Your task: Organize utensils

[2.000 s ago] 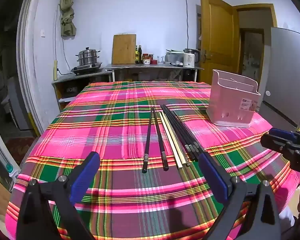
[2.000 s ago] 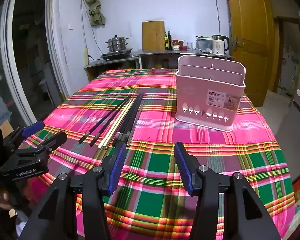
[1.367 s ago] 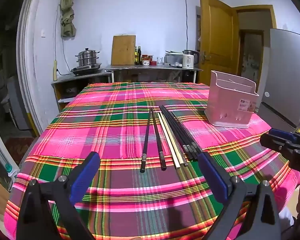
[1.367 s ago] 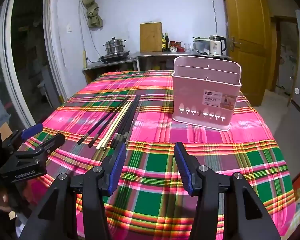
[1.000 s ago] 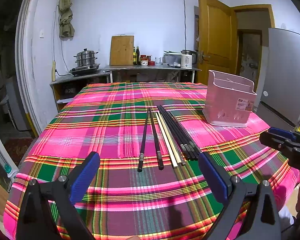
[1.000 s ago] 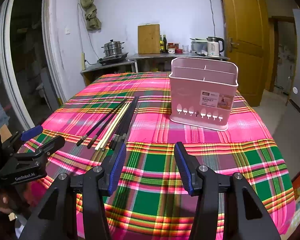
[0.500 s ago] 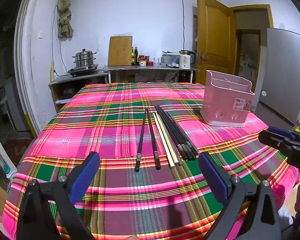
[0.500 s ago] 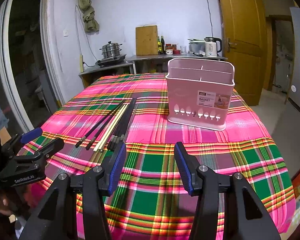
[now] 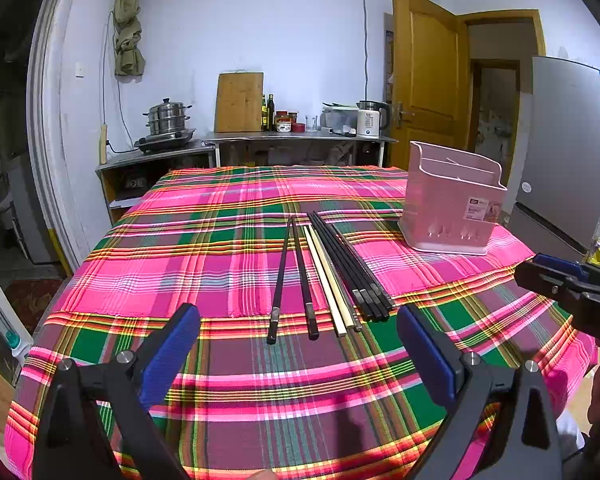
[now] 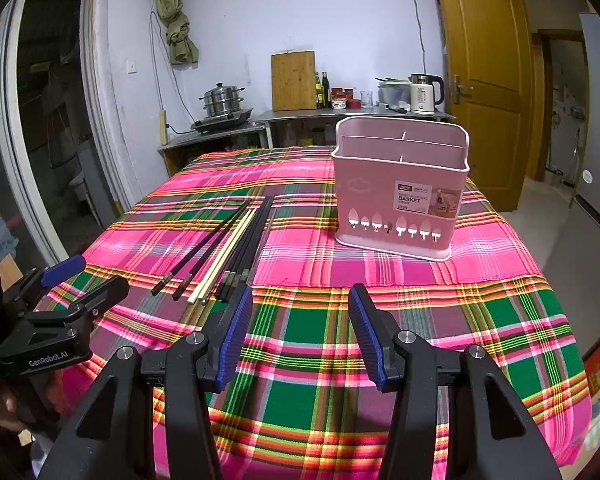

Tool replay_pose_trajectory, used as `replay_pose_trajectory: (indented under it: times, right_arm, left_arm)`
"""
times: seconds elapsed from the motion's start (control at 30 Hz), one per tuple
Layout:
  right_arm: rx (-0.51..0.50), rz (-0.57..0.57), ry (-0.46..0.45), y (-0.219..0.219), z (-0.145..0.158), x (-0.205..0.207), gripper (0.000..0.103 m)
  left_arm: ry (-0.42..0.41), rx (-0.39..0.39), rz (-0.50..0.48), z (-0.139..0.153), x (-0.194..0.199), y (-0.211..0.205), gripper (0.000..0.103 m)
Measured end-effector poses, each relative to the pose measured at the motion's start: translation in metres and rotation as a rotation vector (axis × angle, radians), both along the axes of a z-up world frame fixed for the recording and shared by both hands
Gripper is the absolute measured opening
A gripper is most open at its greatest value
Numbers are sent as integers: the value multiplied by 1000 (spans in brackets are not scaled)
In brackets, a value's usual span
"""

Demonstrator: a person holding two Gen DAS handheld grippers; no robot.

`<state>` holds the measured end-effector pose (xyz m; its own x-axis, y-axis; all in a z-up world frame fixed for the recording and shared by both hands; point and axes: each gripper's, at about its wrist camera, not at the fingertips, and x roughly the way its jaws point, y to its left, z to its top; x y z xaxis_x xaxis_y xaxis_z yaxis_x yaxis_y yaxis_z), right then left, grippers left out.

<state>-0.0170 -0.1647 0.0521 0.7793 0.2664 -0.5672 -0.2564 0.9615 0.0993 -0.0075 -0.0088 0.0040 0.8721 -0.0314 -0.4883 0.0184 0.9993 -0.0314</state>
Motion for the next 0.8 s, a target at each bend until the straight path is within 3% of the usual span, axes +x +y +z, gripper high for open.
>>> replay_pose_trajectory:
  times: [0.8]
  right_arm:
    - [0, -1, 0, 0, 0, 0, 51]
  left_arm:
    - [-3, 2, -4, 2, -2, -1, 100]
